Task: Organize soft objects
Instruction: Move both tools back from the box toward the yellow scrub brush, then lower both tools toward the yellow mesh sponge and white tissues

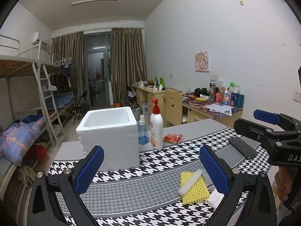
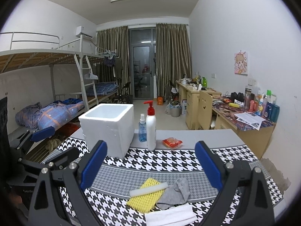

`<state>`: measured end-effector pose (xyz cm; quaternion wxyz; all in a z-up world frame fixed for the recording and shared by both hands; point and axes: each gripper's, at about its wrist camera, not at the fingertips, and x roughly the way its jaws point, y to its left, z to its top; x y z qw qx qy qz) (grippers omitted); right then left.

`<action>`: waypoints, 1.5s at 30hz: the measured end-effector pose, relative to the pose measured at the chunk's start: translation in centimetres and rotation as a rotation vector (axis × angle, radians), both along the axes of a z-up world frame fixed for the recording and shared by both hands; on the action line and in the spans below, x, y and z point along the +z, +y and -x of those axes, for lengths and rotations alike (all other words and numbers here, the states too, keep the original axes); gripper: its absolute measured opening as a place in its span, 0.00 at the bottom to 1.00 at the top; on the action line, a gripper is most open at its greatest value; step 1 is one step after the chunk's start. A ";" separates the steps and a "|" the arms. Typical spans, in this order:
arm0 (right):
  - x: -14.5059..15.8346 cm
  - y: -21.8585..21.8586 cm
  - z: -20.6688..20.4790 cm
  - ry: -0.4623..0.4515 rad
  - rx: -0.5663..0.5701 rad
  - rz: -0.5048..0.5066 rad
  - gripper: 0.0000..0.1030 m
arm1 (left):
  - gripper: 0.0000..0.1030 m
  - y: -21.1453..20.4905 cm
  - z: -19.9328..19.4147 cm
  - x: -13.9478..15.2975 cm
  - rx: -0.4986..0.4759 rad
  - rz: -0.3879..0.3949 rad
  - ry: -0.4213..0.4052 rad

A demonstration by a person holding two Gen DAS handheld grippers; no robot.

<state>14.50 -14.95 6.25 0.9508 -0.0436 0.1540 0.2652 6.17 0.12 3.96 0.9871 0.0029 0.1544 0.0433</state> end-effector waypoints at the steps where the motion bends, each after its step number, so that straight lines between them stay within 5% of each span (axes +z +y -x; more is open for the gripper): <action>1: -0.2 -0.2 0.0 0.002 -0.002 -0.002 0.94 | 0.99 -0.1 -0.1 -0.1 -0.003 0.001 0.001; 25: -3.5 -2.2 0.0 0.036 -0.080 -0.005 0.94 | 0.99 -1.3 -1.1 -2.5 -0.044 0.012 0.017; 45: -6.2 -4.6 -0.7 0.116 -0.141 -0.001 0.94 | 0.99 -2.9 -2.7 -5.0 -0.125 0.043 0.121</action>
